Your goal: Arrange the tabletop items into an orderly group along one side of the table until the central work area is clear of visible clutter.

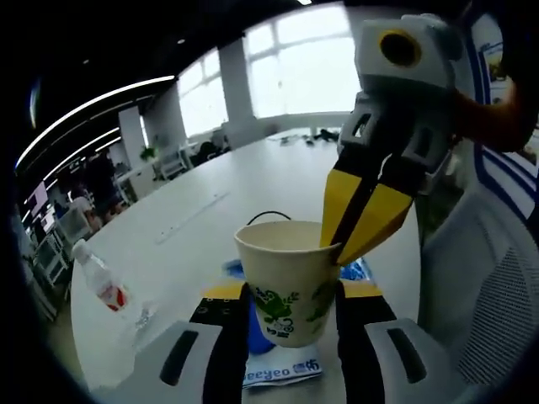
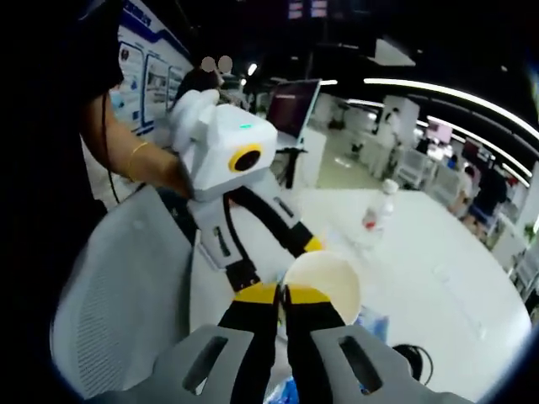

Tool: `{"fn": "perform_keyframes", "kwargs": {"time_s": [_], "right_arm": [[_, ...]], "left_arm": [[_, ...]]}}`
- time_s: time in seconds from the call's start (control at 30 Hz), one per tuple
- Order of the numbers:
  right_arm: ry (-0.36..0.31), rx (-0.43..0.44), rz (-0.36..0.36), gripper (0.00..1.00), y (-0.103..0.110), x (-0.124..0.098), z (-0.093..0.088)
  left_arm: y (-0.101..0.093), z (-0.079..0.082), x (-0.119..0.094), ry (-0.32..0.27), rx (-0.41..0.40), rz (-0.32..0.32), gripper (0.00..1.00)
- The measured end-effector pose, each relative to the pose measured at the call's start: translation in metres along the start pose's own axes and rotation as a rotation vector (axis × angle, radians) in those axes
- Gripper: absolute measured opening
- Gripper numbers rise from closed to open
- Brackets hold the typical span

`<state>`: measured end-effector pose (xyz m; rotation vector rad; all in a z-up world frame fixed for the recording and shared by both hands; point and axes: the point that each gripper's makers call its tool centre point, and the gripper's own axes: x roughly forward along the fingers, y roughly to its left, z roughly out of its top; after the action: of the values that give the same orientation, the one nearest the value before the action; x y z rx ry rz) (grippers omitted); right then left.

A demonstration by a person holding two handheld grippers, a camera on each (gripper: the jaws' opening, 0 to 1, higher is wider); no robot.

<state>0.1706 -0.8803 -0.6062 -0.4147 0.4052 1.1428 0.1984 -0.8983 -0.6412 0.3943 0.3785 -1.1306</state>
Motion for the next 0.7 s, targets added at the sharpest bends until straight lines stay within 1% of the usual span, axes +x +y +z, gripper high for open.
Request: {"fn": "perform_keyframes", "kwargs": {"time_s": [0.13, 0.2, 0.23, 0.33, 0.43, 0.53, 0.6, 0.7], "right_arm": [[-0.012, 0.027, -0.001, 0.0, -0.001, 0.0, 0.002], [-0.024, 0.068, -0.008, 0.01, -0.003, 0.0, 0.004], [-0.028, 0.068, -0.008, 0.01, -0.003, 0.0, 0.004], [-0.034, 0.085, -0.02, 0.05, -0.006, 0.0, 0.004], [-0.037, 0.104, -0.04, 0.09, -0.009, -0.001, 0.003], [-0.064, 0.15, -0.058, 0.17, -0.011, -0.002, 0.005], [-0.09, 0.182, -0.069, 0.25, -0.013, -0.003, 0.007], [-0.105, 0.205, -0.088, 0.32, -0.017, -0.006, 0.007]], "left_arm": [[0.001, 0.001, -0.001, -0.009, -0.003, 0.006, 0.37], [0.001, 0.002, -0.002, -0.016, -0.019, 0.007, 0.37], [0.002, 0.003, -0.002, -0.023, -0.033, 0.005, 0.37], [0.001, 0.006, -0.002, -0.04, -0.047, 0.004, 0.37], [0.001, 0.008, -0.002, -0.043, -0.044, 0.007, 0.37], [0.001, 0.009, -0.002, -0.048, -0.047, 0.009, 0.37], [0.001, 0.009, -0.002, -0.049, -0.052, 0.009, 0.37], [0.001, 0.009, -0.002, -0.051, -0.054, 0.012, 0.37]]}}
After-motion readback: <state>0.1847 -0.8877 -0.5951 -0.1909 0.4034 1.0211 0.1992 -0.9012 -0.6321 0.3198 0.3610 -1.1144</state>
